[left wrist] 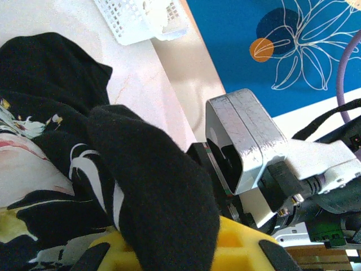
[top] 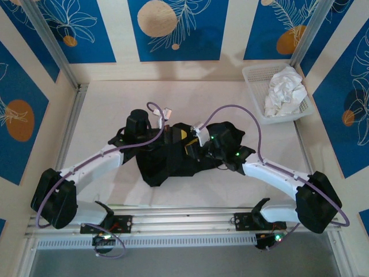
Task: Fold the inside-out t-shirt
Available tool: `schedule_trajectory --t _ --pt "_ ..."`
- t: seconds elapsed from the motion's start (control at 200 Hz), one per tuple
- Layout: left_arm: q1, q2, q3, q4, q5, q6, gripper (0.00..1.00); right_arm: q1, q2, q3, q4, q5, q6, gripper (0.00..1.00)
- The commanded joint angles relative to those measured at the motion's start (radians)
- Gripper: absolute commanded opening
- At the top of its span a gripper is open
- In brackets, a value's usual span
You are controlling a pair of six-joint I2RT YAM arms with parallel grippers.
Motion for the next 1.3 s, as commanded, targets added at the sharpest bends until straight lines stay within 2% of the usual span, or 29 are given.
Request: schedule_trajectory --t 0.0,0.065,0.33,0.67,0.8,0.905,1.095,1.21,1.295 --pt "0.006 -0.019 0.019 0.022 -0.003 0.018 0.00 -0.006 -0.021 0.036 0.044 -0.074 -0.023 0.09" --pt "0.008 -0.018 0.021 0.010 -0.018 0.025 0.00 -0.012 -0.052 0.024 0.052 -0.113 -0.023 0.00" --pt "0.019 -0.004 0.040 -0.042 -0.076 0.067 0.00 -0.039 -0.158 -0.005 0.044 -0.301 0.000 0.00" --pt "0.034 0.015 0.045 -0.056 -0.100 0.091 0.00 -0.103 -0.224 0.011 0.060 -0.463 0.094 0.00" --pt "0.037 0.025 0.054 -0.085 -0.109 0.121 0.22 -0.110 -0.214 0.046 0.048 -0.443 0.153 0.00" --pt "0.037 0.014 0.075 -0.193 -0.172 0.197 0.40 -0.110 -0.196 0.070 0.048 -0.385 0.237 0.00" --pt "0.005 -0.163 0.043 -0.407 -0.512 0.343 0.63 -0.115 -0.165 0.122 0.027 -0.301 0.402 0.00" --pt "-0.086 -0.296 0.009 -0.463 -0.683 0.397 0.73 -0.114 -0.132 0.170 -0.018 -0.289 0.435 0.00" --pt "-0.177 -0.351 0.008 -0.495 -0.791 0.437 0.75 -0.116 -0.105 0.209 -0.055 -0.291 0.446 0.00"
